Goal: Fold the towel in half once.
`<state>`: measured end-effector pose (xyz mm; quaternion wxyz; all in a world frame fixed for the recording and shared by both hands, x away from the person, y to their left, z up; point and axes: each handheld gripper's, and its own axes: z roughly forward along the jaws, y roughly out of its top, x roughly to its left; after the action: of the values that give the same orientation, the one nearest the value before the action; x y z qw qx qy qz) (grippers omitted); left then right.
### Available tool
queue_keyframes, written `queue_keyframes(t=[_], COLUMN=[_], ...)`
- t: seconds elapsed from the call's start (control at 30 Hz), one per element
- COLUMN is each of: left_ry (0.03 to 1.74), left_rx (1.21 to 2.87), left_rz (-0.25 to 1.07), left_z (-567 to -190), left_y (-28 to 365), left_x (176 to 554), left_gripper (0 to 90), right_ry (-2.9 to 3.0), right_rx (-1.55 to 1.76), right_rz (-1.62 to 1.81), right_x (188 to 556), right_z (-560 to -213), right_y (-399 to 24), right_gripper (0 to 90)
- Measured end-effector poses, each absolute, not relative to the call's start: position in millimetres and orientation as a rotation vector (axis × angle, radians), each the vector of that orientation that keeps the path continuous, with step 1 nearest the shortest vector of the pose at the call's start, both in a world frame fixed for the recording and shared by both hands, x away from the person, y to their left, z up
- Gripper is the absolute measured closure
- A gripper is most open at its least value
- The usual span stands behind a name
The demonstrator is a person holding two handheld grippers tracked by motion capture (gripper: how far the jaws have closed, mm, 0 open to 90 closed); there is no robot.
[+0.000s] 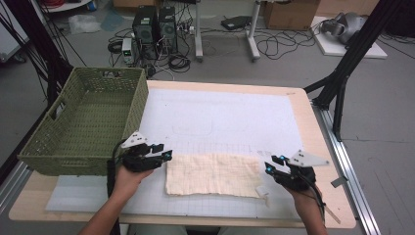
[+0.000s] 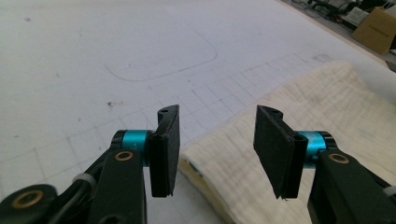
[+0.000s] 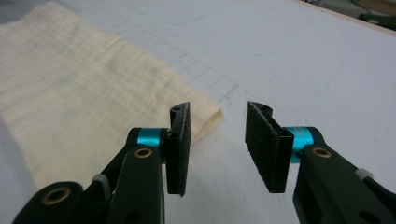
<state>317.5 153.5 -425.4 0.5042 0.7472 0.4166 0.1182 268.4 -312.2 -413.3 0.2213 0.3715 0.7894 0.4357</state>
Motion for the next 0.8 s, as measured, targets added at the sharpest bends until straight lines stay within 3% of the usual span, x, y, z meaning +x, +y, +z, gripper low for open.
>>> queue_keyframes(t=[0.23,0.57,0.63,0.7,0.8], left_ry=[1.034,0.992,0.981,0.942,0.941], left_rx=[1.893,2.008,1.996,2.019,2.003], left_rz=[0.282,0.3,0.314,0.302,0.325], left_z=[-438,-450,-452,-452,-450], left_y=[139,139,142,141,142], left_x=[337,336,333,330,330], left_gripper=[50.1,53.2,62.6,83.8,86.3], right_ry=[2.265,2.431,2.444,2.467,2.478], right_rx=[1.102,1.096,1.084,1.085,1.016], right_rz=[1.174,1.061,1.076,1.104,1.066], right_x=[323,331,328,328,325], right_z=[-426,-444,-444,-445,-443], right_y=[-282,-275,-276,-277,-273], right_gripper=[58.7,58.7,69.0,82.3,86.2])
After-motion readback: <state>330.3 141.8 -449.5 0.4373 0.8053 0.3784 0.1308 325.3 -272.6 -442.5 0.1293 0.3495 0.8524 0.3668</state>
